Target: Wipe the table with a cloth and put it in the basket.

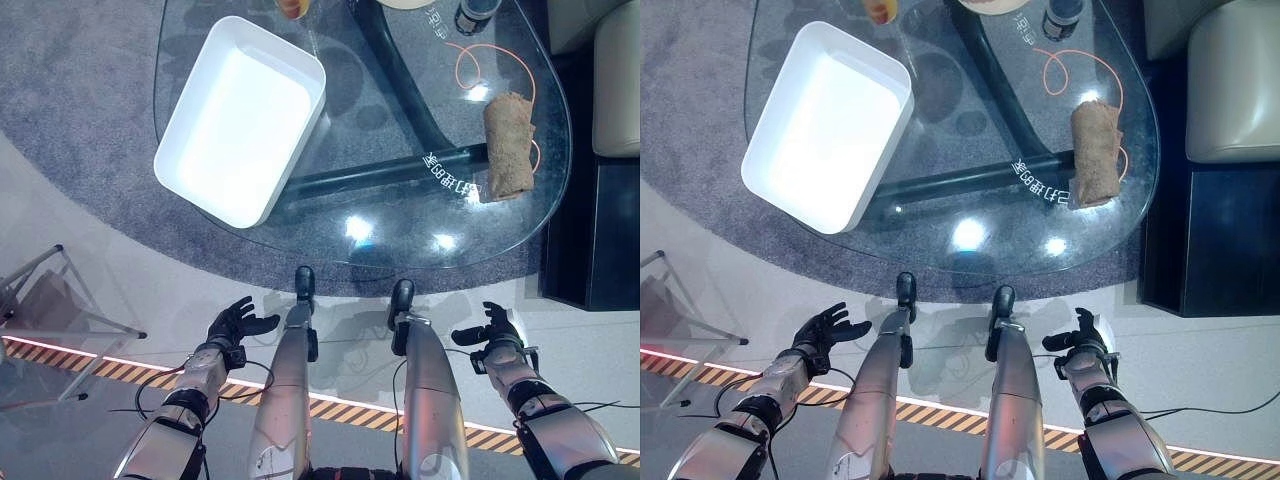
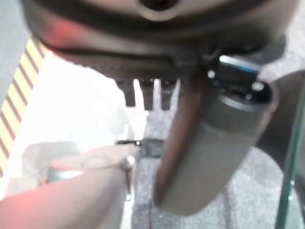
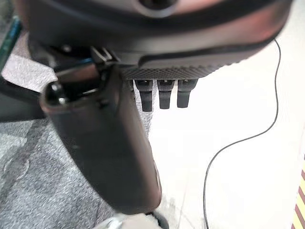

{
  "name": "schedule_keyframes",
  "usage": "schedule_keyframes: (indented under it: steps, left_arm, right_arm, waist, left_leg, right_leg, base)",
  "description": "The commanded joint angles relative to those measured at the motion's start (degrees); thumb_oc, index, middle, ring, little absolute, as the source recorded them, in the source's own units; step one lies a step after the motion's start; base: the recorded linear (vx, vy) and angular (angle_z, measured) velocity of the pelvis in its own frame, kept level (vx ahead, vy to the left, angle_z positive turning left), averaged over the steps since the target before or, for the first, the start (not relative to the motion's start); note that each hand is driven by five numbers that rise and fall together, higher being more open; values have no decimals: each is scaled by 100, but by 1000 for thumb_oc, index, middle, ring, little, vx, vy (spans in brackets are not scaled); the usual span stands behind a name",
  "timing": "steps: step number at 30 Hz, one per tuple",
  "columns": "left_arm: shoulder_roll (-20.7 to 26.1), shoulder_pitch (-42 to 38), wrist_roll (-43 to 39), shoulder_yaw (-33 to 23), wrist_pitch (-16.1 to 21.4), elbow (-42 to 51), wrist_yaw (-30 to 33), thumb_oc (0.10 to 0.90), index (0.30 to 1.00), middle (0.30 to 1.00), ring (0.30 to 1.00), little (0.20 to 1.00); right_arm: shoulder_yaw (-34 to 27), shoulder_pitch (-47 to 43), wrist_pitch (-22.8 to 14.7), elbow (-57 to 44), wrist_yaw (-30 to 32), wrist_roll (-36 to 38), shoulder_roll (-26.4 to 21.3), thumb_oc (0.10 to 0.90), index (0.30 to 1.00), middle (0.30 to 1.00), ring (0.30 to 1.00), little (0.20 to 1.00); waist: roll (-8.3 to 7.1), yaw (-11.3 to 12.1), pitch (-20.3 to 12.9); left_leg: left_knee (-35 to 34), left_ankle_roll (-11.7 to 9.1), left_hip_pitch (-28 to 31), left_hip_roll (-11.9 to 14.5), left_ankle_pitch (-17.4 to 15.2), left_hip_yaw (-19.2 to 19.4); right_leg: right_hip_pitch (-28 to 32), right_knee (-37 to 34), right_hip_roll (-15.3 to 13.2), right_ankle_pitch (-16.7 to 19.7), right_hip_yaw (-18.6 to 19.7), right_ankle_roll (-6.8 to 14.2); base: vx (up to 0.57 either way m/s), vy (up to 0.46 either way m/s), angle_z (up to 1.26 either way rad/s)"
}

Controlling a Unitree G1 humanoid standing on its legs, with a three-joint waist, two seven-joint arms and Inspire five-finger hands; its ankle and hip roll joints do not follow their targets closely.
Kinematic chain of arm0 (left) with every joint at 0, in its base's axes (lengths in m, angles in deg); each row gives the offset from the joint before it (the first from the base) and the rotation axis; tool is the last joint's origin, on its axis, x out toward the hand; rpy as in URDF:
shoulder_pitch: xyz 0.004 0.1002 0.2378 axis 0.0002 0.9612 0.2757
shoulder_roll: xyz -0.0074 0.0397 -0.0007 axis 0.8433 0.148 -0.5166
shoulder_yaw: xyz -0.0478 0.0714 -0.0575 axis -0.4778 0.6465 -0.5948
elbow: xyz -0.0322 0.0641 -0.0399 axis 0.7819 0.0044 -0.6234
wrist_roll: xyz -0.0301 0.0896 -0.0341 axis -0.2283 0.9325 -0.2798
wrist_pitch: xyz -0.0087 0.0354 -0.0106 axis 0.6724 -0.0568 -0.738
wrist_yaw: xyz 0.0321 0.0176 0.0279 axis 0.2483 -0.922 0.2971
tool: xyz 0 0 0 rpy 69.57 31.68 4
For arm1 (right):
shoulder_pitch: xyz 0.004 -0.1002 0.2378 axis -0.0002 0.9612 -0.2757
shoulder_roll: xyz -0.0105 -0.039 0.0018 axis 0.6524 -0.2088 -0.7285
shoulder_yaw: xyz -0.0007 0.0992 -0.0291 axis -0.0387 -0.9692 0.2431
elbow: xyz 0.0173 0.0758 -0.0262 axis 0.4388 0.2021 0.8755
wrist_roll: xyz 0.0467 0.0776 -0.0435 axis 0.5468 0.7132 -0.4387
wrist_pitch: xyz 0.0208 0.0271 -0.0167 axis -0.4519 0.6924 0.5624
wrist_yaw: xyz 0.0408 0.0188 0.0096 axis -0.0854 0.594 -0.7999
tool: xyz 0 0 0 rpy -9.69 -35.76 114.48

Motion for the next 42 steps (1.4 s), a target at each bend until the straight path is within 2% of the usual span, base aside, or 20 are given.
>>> schedule_keyframes:
  steps: [1, 12, 17, 22, 23, 27, 28, 29, 33, 34, 35, 38, 42]
  left_arm:
    - [76, 344, -280, -363, 188, 38, 178, 800, 900, 900, 900, 900]
    - [146, 370, -204, -399, 184, -81, 166, 800, 900, 900, 900, 900]
    - [172, 359, -182, -395, 189, -119, 131, 800, 900, 900, 900, 900]
    - [186, 416, -200, -349, 227, -176, 145, 800, 900, 900, 900, 900]
    - [186, 416, -200, -349, 227, -176, 145, 800, 900, 900, 900, 900]
    - [196, 471, -160, -308, 290, -239, 117, 800, 900, 900, 900, 900]
    - [192, 477, -157, -304, 294, -237, 121, 800, 900, 900, 900, 900]
    - [182, 481, -170, -264, 272, -198, 166, 800, 900, 900, 900, 900]
    - [213, 430, -240, -196, 253, -186, 213, 800, 900, 900, 900, 900]
    - [219, 429, -265, -173, 243, -145, 242, 800, 900, 900, 900, 900]
    - [219, 429, -265, -173, 243, -145, 242, 800, 900, 900, 900, 900]
    - [235, 474, -291, -161, 188, -13, 286, 800, 900, 900, 900, 900]
    - [225, 489, -356, -140, 190, 11, 278, 800, 900, 900, 900, 900]
  right_arm:
    - [-71, 362, -153, -115, 368, 113, -224, 800, 900, 900, 900, 900]
    - [-230, 291, -313, -55, 745, 406, -372, 800, 900, 900, 900, 900]
    - [-572, 239, -503, 73, 1100, 1032, -531, 800, 900, 900, 900, 900]
    - [-1217, 243, -1149, -13, 1884, 2093, -726, 800, 900, 900, 900, 900]
    - [-1217, 243, -1149, -13, 1884, 2093, -726, 800, 900, 900, 900, 900]
    - [-1769, 137, -1946, -323, 2269, 2851, -911, 800, 900, 900, 900, 900]
    - [-1785, 133, -2004, -348, 2304, 2855, -912, 800, 900, 900, 900, 900]
    - [-1808, 25, -2245, -588, 2499, 2799, -931, 800, 900, 900, 900, 900]
    - [-1682, -266, -2447, -1183, 2899, 2571, -1069, 800, 900, 900, 900, 900]
    - [-1595, -389, -2473, -1545, 3190, 2330, -1128, 800, 900, 900, 900, 900]
    - [-1595, -389, -2473, -1545, 3190, 2330, -1128, 800, 900, 900, 900, 900]
    - [-1445, -517, -2649, -2238, 3724, 1871, -1154, 800, 900, 900, 900, 900]
    - [-1328, -636, -2808, -2873, 4098, 1320, -1201, 800, 900, 900, 900, 900]
  waist:
    - [-49, 60, -90]
    - [-52, 67, -90]
    - [-63, 76, -90]
    - [-104, 73, -90]
    - [-104, 73, -90]
    - [-119, 84, -90]
    - [-118, 85, -90]
    - [-110, 90, -90]
    - [-115, 90, -90]
    - [-114, 92, -90]
    - [-114, 92, -90]
    - [-92, 83, -90]
    - [-72, 58, -90]
  left_leg:
    - [1118, 293, -423, -327, -513, -141]
    - [1191, 251, -493, -281, -522, -131]
    - [1173, 230, -465, -272, -530, -109]
    - [1185, 230, -407, -256, -586, -92]
    - [1185, 230, -407, -256, -586, -92]
    - [1209, 240, -374, -269, -633, -109]
    - [1210, 240, -372, -270, -635, -110]
    - [1179, 246, -352, -276, -633, -107]
    - [1116, 251, -362, -294, -608, -100]
    - [1088, 242, -359, -306, -595, -106]
    - [1088, 242, -359, -306, -595, -106]
    - [1034, 234, -353, -321, -576, -108]
    - [986, 238, -355, -344, -569, -102]
  right_leg:
    - [-114, -299, 261, 530, 173, 85]
    - [-165, -249, 269, 516, 127, 48]
    - [-105, -318, 277, 521, 112, 47]
    - [-35, -330, 297, 526, 103, 62]
    - [-35, -330, 297, 526, 103, 62]
    - [10, -337, 302, 539, 91, 68]
    - [11, -335, 303, 539, 91, 68]
    - [16, -346, 303, 551, 89, 80]
    - [1, -412, 285, 577, 50, 80]
    - [8, -457, 280, 589, 35, 75]
    - [8, -457, 280, 589, 35, 75]
    - [8, -502, 274, 599, 26, 82]
    - [-9, -534, 267, 585, 18, 81]
  base:
    - [0, 0, 0]
    - [0, 0, 0]
    - [0, 0, 0]
    - [22, -12, 0]
    - [0, 0, 0]
    - [29, -22, 3]
    - [31, -12, 6]
    - [17, -6, 4]
    - [0, 0, 0]
    - [0, 0, 0]
    - [0, 0, 0]
    - [0, 0, 0]
    - [0, 0, 0]
